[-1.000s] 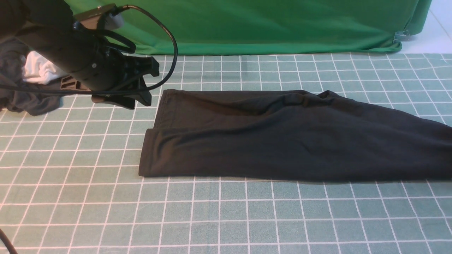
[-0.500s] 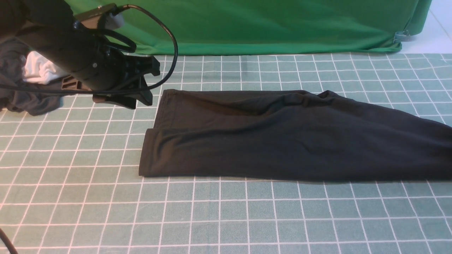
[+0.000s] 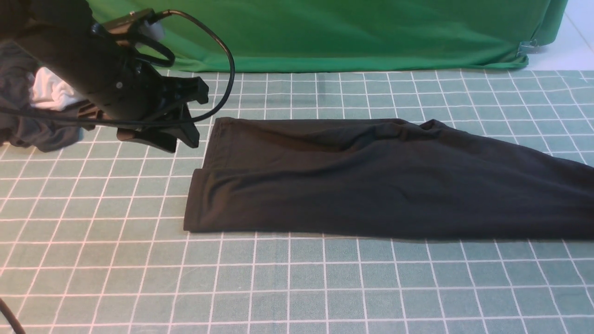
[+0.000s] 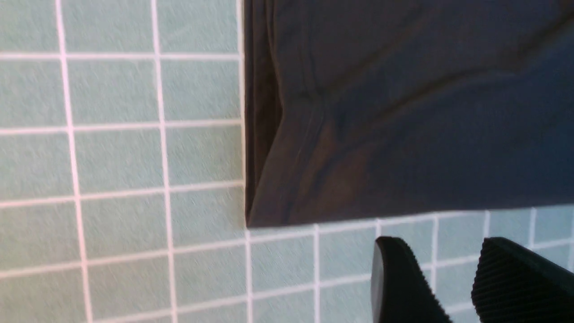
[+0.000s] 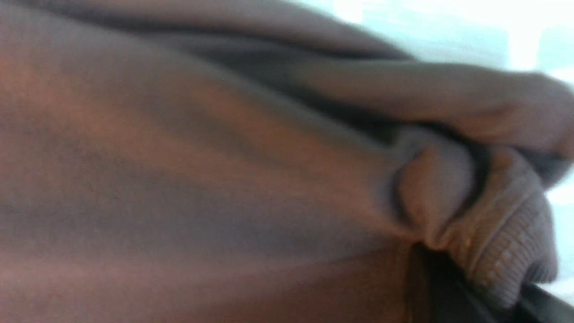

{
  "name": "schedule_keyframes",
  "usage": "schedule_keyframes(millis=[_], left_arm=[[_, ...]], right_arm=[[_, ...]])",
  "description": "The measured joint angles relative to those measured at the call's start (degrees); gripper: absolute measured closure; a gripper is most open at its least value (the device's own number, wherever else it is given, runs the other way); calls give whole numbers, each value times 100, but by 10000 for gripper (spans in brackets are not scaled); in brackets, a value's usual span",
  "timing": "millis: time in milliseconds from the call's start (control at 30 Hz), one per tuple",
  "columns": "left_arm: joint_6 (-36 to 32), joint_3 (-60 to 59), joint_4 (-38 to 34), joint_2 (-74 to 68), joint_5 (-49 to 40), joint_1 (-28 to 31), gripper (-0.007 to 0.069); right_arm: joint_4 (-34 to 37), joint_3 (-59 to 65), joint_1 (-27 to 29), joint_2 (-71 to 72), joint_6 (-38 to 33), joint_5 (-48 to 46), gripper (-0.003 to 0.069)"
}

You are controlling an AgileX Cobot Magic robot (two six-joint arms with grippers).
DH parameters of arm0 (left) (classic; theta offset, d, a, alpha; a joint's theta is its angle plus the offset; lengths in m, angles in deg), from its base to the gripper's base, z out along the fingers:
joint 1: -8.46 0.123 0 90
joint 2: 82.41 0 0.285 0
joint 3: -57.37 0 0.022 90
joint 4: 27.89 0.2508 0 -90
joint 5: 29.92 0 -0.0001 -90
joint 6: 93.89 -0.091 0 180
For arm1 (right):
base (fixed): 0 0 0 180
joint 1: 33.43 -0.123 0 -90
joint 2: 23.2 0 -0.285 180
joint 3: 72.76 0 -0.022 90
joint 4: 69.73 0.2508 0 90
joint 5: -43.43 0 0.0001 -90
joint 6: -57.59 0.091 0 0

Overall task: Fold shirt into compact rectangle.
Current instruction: 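Pull the folded dark garment lengthwise by its ends to straighten it flat on the table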

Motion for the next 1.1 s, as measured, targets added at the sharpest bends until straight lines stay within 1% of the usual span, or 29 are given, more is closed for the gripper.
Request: schedule_keyframes(millis=[200, 333, 433, 500, 533, 600, 700, 767, 800, 833, 867, 900, 1033, 1100], left_arm=[[0, 19, -194, 274, -406, 0, 393], [0, -68, -265, 282, -448, 0, 389], [-20, -224, -366, 276, -184, 0, 386], [-189, -388, -675, 263, 150, 0, 386], [-215, -402, -711, 254, 169, 0, 386], [-527, -481, -1103, 171, 321, -11, 386], [-993, -509, -1752, -178, 757, -248, 395], [-1077, -509, -1843, -323, 965, -415, 405], [-1169, -509, -1874, -512, 1231, -590, 426], [-1195, -509, -1867, -571, 1263, -615, 429], [-1246, -509, -1809, -866, 1586, -832, 466], [-1254, -509, -1749, -1006, 1706, -895, 483], [-1188, -514, -1370, -1693, 1963, -987, 565], [-1062, -516, -1148, -1901, 1937, -987, 581]], right_arm=[[-152, 0, 507, 402, 123, -31, 637], [-181, 0, 605, 566, 209, -99, 638], [-92, 0, 547, 754, 257, -133, 638], [-66, -74, 436, 960, 257, -250, 638], [-61, -94, 427, 976, 257, -261, 638], [-59, -171, 334, 1111, 257, -342, 638], [0, -288, 193, 1242, 288, -420, 638], [0, -289, 157, 1244, 300, -437, 638], [0, -289, 132, 1244, 300, -461, 638], [0, -289, 132, 1244, 300, -484, 638], [0, -289, 110, 1244, 300, -540, 638], [0, -289, 105, 1244, 300, -568, 638], [80, -289, 93, 1257, 309, -693, 638], [125, -289, 93, 1291, 308, -716, 638]])
